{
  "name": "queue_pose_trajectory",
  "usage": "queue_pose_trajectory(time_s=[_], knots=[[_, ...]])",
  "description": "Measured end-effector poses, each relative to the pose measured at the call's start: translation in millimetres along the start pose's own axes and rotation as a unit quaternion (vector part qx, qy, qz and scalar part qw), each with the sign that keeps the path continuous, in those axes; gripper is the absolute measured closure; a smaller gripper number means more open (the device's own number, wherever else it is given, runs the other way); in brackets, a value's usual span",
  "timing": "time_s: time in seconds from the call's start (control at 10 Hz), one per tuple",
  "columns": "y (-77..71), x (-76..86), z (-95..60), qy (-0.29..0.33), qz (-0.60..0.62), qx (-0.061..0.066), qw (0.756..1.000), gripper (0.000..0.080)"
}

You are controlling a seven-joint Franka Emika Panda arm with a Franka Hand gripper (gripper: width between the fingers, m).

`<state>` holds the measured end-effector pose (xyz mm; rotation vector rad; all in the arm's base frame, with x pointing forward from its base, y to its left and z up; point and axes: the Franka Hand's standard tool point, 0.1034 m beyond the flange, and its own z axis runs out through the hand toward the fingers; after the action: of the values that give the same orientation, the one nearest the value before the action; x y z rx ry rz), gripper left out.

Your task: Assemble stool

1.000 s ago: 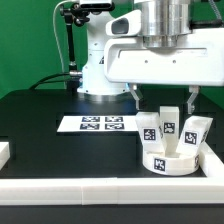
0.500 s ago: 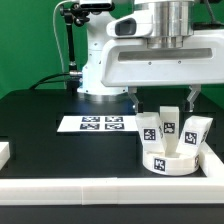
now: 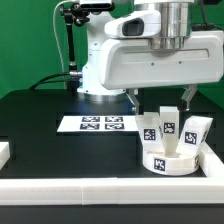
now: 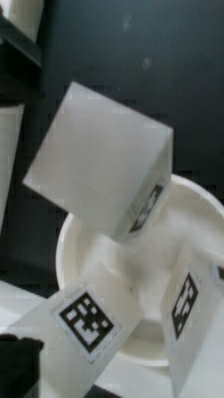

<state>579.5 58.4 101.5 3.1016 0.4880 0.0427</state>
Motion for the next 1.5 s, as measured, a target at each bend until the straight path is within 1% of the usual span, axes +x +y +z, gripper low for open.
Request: queue_pose_trajectory(time_s=[0.2,0.5,0.6,0.8,0.9,1.0,1.1,1.2,1.3,1.5], knots=[[-1.9,-3.5,3.4,-0.008,-0.099,-0.005,0.995,0.0151],[0.1,-5.8,4.3,-0.017,-0.225,-0.012,0.974,0.0151],[0.2,-6.2,4.6,-0.018,-0.247,-0.013,0.969,0.0151],[5.8,-10.3,6.4,-0.024,-0.313,-0.015,0.949,0.0151],[8.9,-11.8,7.2,-0.027,-0.331,-0.018,0.943,0.0151],[13.6,-13.0,8.3,-0.030,-0.367,-0.024,0.929,0.0151],[16.0,-14.1,9.0,-0.033,-0.386,-0.027,0.921,0.0151],[16.1,-12.4,9.8,-0.029,-0.388,-0.032,0.921,0.0151],[15.1,-11.5,12.2,-0.028,-0.377,-0.036,0.925,0.0151],[13.2,-9.9,12.8,-0.029,-0.369,-0.037,0.928,0.0151]])
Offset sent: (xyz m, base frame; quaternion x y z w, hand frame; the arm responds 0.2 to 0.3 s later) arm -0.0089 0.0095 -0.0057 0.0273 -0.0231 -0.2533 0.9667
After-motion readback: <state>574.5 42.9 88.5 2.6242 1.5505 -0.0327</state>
